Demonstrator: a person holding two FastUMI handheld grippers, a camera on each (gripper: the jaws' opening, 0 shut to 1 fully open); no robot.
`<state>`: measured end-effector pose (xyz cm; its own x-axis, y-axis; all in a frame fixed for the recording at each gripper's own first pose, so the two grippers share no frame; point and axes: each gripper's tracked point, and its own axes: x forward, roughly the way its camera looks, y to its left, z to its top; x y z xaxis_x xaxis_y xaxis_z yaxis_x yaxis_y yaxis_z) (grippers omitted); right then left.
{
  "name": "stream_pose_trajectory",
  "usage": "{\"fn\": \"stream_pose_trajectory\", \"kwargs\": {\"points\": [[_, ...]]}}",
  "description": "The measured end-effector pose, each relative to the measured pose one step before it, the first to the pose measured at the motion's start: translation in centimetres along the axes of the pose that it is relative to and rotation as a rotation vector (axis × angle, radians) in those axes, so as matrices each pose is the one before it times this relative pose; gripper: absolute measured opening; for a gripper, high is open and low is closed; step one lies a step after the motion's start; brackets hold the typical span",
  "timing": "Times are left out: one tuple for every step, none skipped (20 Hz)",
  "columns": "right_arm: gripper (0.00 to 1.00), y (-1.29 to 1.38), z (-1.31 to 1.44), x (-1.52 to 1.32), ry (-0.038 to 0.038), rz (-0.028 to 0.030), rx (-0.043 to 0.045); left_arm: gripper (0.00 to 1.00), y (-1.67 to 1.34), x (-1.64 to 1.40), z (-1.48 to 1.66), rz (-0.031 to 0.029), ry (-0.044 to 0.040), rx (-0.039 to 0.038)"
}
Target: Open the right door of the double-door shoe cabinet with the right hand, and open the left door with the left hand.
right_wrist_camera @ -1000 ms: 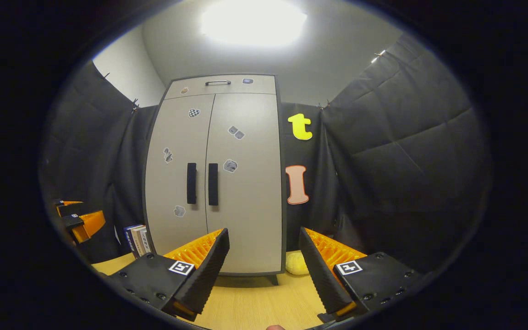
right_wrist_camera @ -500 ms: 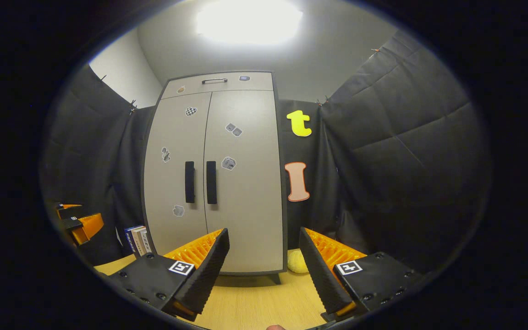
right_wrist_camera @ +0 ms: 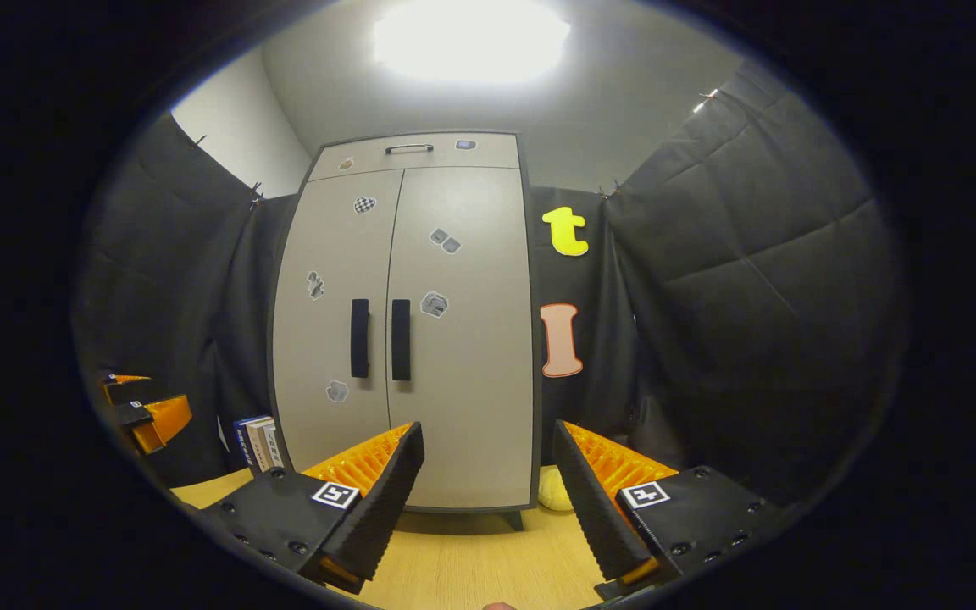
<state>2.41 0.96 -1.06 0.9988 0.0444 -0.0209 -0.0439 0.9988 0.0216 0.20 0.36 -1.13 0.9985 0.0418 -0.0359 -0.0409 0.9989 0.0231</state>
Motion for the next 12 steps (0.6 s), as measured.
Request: {"fn": "stream_pose_trajectory", "kwargs": {"points": [[0.96, 0.216, 0.189, 0.348, -0.00279, 0.00620, 0.00404, 0.95, 0.064, 0.049, -0.046, 0.00465, 0.00083, -0.00163], [0.94, 0.140, 0.327, 0.406, -0.00262, 0.00462, 0.00466, 0.95, 0.111, 0.057, -0.092, 0.00672, 0.00109, -0.00025], [0.96, 0.205, 0.361, 0.452, -0.00383, 0.00759, 0.00335, 0.95, 0.108, 0.027, 0.014, 0.00697, -0.00056, 0.00109], [0.94, 0.165, 0.412, 0.402, -0.00635, 0.00574, 0.00101, 0.95, 0.115, 0.066, -0.034, 0.00669, -0.00002, 0.00176], [0.96, 0.103, 0.511, 0.425, -0.00877, 0.00556, -0.00070, 0.95, 0.088, 0.053, -0.094, 0.00668, -0.00025, 0.00244], [0.96, 0.176, 0.539, 0.459, -0.01183, 0.00801, -0.00274, 0.95, 0.096, 0.041, -0.037, 0.00539, 0.00188, 0.00352], [0.96, 0.190, 0.527, 0.510, -0.01300, 0.00750, -0.00497, 0.95, 0.226, -0.049, -0.173, 0.01040, 0.00048, 0.00390], [0.96, 0.031, 0.522, 0.478, -0.01207, 0.00360, -0.00397, 0.95, 0.549, -0.064, 0.040, 0.01273, -0.00118, 0.00268], [0.96, 0.089, 0.444, 0.515, -0.00976, 0.00551, 0.00010, 0.95, 1.009, -0.226, 0.147, 0.01332, -0.00172, 0.00211], [0.94, 0.160, 0.495, 0.560, -0.00766, 0.00842, 0.00492, 0.95, 1.004, -0.528, 0.193, 0.01496, -0.00155, 0.00229], [0.96, 0.210, 0.347, 0.697, -0.00525, 0.00911, 0.00593, 0.95, 0.497, -0.603, -0.078, 0.01501, -0.00072, 0.00239], [0.96, 0.187, 0.334, 0.723, -0.00165, 0.00981, 0.00549, 0.95, 0.616, -0.332, 0.145, 0.01558, -0.00015, 0.00160]]}}
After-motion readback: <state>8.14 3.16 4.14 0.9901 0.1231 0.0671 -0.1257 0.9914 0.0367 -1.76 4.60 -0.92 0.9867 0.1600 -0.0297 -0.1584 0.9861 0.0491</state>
